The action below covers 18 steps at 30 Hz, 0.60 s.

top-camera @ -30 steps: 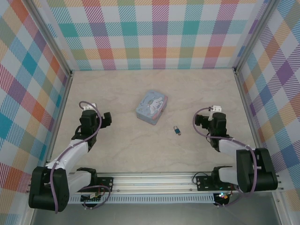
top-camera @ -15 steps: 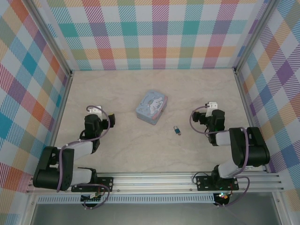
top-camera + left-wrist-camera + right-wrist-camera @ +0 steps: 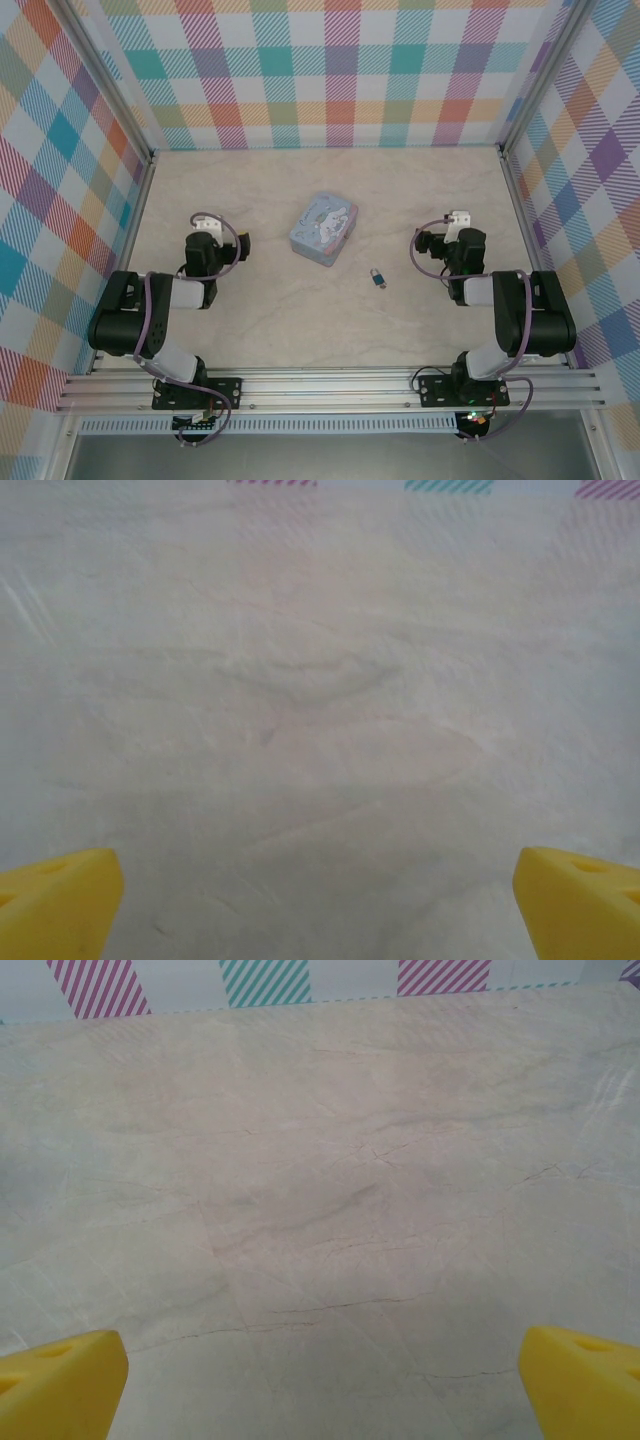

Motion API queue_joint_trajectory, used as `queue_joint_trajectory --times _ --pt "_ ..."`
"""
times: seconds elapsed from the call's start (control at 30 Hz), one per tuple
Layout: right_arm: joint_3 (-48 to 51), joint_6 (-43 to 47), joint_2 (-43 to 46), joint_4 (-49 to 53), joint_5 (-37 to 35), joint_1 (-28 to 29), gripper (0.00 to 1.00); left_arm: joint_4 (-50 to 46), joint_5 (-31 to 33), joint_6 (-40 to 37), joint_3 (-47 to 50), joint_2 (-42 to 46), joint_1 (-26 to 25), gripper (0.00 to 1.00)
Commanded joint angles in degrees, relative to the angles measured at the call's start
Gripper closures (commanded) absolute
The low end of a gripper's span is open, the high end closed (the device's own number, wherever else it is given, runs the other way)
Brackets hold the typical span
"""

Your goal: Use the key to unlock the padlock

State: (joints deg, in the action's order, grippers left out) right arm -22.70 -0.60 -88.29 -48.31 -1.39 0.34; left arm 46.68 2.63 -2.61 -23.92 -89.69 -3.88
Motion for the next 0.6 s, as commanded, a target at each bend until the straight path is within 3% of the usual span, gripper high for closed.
queue_joint_trajectory --times 0.0,0.57 --pt "-0.6 -0.1 0.3 0.3 1.4 0.1 0.00 -0.8 0.2 1.0 -0.5 -0.1 0.7 0.00" --pt "-0.8 -0.1 0.2 0.5 1.6 0.1 0.00 -0.8 0.2 1.0 -0.4 0.0 0.8 0.00"
